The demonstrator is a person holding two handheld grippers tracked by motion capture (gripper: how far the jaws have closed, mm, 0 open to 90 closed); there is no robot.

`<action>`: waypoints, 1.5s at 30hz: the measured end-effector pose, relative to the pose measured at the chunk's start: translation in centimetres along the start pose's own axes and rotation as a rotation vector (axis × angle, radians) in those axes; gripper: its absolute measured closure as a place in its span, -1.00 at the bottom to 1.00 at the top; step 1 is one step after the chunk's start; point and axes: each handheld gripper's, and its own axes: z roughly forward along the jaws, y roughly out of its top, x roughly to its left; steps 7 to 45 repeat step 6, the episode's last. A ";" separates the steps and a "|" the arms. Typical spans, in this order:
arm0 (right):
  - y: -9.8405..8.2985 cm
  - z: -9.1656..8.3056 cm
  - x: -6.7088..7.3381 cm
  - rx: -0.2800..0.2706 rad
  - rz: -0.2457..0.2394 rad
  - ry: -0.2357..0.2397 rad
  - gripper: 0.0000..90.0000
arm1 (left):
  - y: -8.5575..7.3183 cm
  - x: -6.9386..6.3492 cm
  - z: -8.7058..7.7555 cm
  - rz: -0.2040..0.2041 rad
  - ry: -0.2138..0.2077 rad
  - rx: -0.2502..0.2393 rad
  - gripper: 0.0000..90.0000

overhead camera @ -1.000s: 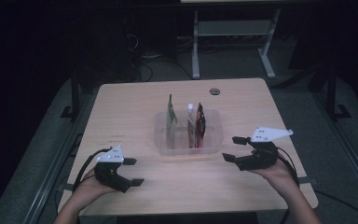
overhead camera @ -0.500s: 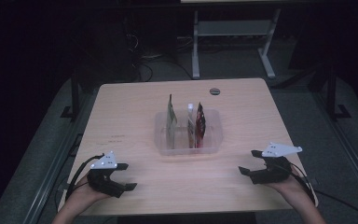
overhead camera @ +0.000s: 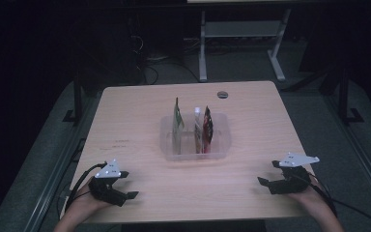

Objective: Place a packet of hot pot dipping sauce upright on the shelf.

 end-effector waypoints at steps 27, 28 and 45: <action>0.1 0.0 0.1 -0.007 -0.002 -0.003 -0.69 | 0.0 0.1 0.1 0.014 0.006 0.013 -0.64; 0.1 0.0 0.1 -0.007 -0.002 -0.003 -0.69 | 0.0 0.1 0.1 0.014 0.006 0.013 -0.64; 0.1 0.0 0.1 -0.007 -0.002 -0.003 -0.69 | 0.0 0.1 0.1 0.014 0.006 0.013 -0.64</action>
